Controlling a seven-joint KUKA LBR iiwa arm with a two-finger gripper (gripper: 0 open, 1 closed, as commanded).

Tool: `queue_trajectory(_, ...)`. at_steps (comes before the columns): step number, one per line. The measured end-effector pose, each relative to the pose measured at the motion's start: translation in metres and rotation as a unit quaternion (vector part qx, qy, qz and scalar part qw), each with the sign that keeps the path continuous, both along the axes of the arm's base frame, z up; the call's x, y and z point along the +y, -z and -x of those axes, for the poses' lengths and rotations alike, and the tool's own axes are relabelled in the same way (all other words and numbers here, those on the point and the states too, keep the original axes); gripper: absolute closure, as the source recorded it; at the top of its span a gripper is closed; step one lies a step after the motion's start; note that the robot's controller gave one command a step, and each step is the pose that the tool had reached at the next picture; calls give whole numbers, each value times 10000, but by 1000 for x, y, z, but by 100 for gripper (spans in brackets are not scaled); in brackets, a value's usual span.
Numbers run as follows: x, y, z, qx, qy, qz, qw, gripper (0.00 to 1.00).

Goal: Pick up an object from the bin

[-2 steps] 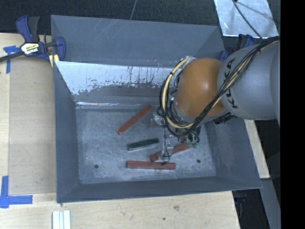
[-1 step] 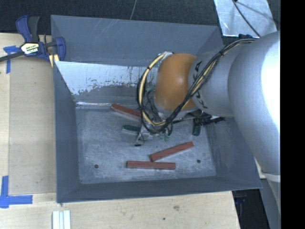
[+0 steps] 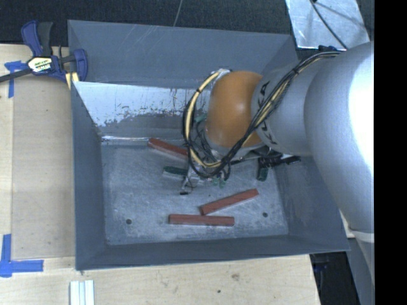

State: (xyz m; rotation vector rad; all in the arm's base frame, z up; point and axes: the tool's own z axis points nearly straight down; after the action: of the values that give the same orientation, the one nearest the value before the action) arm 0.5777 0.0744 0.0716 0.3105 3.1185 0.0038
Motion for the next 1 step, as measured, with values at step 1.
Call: queue_trajectory(1,2,-189,-3,-25,-196,2,9998,100)
